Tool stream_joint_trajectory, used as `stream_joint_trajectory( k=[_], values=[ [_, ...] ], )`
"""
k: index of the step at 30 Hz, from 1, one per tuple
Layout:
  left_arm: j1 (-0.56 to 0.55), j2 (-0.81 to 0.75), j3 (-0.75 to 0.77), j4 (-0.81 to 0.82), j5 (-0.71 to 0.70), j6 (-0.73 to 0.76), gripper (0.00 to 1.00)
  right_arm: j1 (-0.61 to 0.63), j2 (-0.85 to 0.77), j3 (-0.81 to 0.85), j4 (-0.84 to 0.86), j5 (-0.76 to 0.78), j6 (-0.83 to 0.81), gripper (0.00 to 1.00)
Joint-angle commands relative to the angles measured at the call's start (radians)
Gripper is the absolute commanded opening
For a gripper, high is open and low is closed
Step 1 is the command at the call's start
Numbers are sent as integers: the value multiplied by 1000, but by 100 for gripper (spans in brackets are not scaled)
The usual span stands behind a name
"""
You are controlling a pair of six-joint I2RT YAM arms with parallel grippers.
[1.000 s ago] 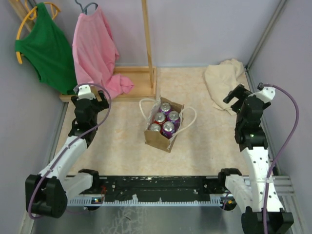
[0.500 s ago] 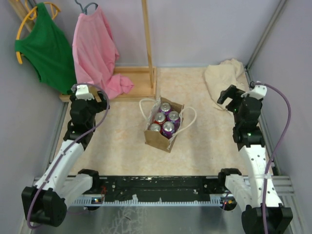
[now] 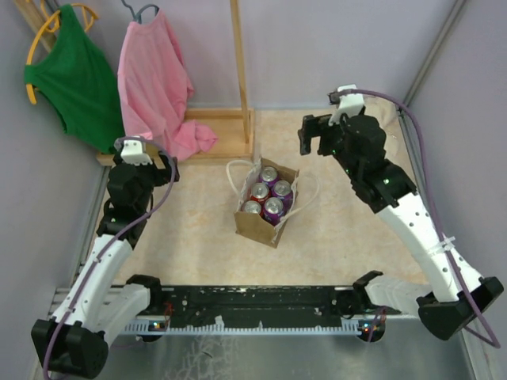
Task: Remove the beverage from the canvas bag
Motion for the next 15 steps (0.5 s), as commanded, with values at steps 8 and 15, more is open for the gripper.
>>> stream_joint_trajectory(
  k=[8,15],
  values=[
    [-3,12,8,-20,91,-39,100,314,267,194,-369,87,-42,94],
    [-3,24,-5,-23,99,-56,100,349,296,94,-376,45,67,92]
  ],
)
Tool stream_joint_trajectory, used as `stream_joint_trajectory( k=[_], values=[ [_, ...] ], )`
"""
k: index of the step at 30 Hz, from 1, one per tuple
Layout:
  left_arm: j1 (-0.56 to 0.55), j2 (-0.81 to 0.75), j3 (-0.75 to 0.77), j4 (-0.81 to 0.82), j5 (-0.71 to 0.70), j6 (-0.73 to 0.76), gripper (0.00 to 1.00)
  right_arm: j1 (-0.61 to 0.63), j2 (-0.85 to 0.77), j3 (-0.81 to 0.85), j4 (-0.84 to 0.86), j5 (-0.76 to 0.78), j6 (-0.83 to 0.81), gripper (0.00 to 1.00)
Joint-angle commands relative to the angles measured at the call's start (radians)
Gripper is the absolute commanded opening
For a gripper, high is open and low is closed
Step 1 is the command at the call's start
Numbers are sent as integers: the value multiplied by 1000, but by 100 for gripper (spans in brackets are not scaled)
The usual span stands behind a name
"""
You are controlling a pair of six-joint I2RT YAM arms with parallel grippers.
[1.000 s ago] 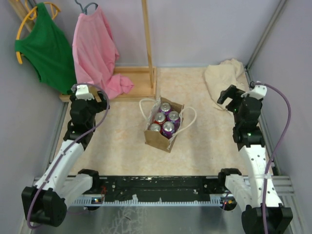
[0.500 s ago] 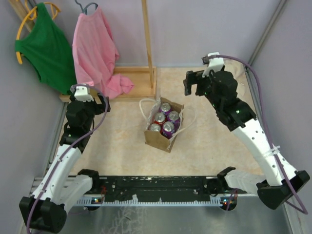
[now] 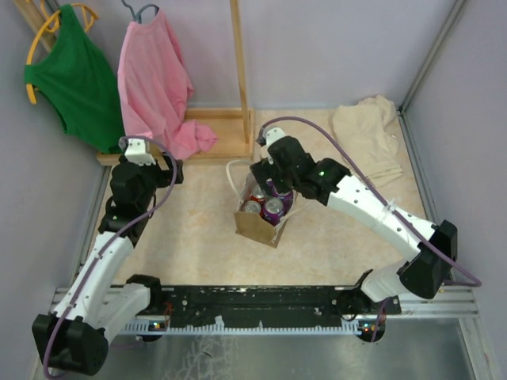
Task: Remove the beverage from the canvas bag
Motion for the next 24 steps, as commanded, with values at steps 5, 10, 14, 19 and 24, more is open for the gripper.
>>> stream_joint_trajectory(
  k=[5,10,14,19,24],
  values=[
    [-3,0,-10,2,21,-22,100,4,-32,-87,-9,-43,97,89],
    [-3,12,-11,1,22,-26,100,25,-31,-147,25,-109,126,85],
    [-3,23,-18,6,23,-33,100,51,-18,-170,32,-116,133,83],
    [-3,40,-13,9,45,-35,100,67,-16,-198,69,-150,149,82],
    [-3,41,-15,5,43,-36,100,66,-5,-220,68,-158,154,87]
  ],
)
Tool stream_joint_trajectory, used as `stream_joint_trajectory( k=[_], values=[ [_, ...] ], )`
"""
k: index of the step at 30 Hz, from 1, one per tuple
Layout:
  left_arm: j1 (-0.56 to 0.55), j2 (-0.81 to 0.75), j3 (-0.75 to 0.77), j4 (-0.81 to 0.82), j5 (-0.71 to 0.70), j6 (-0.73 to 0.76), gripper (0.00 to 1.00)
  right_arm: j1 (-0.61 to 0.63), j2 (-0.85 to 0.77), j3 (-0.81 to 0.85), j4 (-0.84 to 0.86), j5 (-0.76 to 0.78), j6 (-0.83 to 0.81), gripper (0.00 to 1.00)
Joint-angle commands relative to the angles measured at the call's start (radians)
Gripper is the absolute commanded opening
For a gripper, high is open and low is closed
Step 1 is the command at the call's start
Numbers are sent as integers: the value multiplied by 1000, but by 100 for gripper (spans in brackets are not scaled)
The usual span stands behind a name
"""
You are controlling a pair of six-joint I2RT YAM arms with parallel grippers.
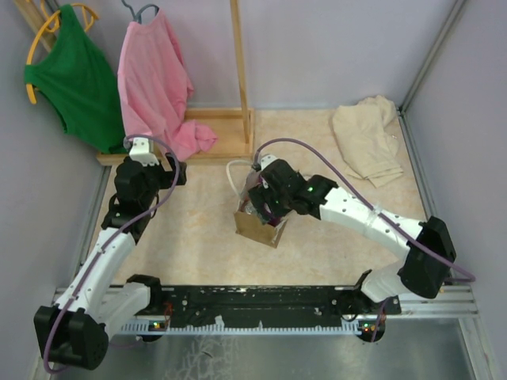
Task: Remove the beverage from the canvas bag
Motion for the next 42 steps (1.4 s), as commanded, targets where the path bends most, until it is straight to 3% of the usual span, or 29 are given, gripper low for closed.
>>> stream_joint_trajectory(
  k=[1,7,13,34,42],
  values=[
    [-3,-2,-9,10,13,-8,100,6,-1,-15,30,-24,10,88],
    [-3,6,-7,10,12,-10,100,16,15,-31,-23,-8,-10,94],
    [-4,27,-2,11,10,-8,100,20,32,-58,-56,15,-22,94],
    [-3,66,16,0,10,-4,100,20,105,-109,98,122,-30,80],
    [-3,64,15,-7,17,-4,100,19,136,-105,121,126,-17,69]
  ],
)
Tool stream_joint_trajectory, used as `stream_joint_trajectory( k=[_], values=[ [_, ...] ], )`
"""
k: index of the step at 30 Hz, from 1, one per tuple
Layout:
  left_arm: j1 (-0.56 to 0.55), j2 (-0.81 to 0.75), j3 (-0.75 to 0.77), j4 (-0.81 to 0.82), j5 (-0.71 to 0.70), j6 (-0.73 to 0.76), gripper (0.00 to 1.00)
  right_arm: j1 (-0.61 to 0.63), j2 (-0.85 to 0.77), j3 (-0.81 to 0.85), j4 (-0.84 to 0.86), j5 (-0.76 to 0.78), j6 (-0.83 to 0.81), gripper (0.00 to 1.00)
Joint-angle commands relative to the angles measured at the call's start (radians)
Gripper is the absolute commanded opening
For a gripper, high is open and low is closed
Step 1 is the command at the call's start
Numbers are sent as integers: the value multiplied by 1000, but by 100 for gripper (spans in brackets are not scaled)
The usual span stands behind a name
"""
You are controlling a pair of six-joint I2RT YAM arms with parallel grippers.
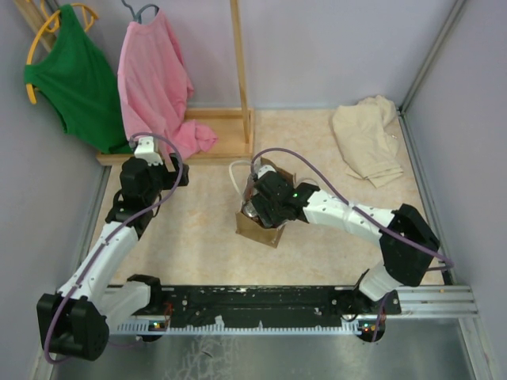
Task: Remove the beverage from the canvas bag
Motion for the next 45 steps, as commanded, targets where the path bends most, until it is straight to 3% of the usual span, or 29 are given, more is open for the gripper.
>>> stream_joint_trajectory(
  k=[1,7,10,11,14,18,21,26,30,33,38,43,45],
  values=[
    [-3,-3,14,-6,16,-2,100,12,21,2,12,-4,1,69],
    [-3,-7,11,-6,21,-5,100,12,45,6,21,-12,8,68],
    [-3,-7,10,-6,21,-5,100,12,59,8,25,-6,6,60],
    [-3,-8,11,-6,21,-5,100,12,65,10,27,-2,5,52],
    [-3,-7,9,-6,21,-5,100,12,69,11,33,6,3,2],
    [-4,-1,10,-5,26,-5,100,12,81,18,24,23,7,0],
    [-3,4,9,-3,32,-7,100,12,90,23,19,37,16,11],
    [-3,6,9,-3,38,-8,100,12,109,36,12,39,37,45],
    [-3,4,7,-2,42,-12,100,13,122,51,9,43,48,50],
    [-4,5,6,-3,49,-15,100,12,122,73,-5,44,61,82],
    [-3,4,1,-3,55,-21,100,12,121,89,-18,55,64,91],
    [-4,5,-1,2,57,-22,100,12,119,86,-10,62,65,84],
    [-3,7,0,4,61,-24,100,12,118,88,-4,66,70,77]
  ],
)
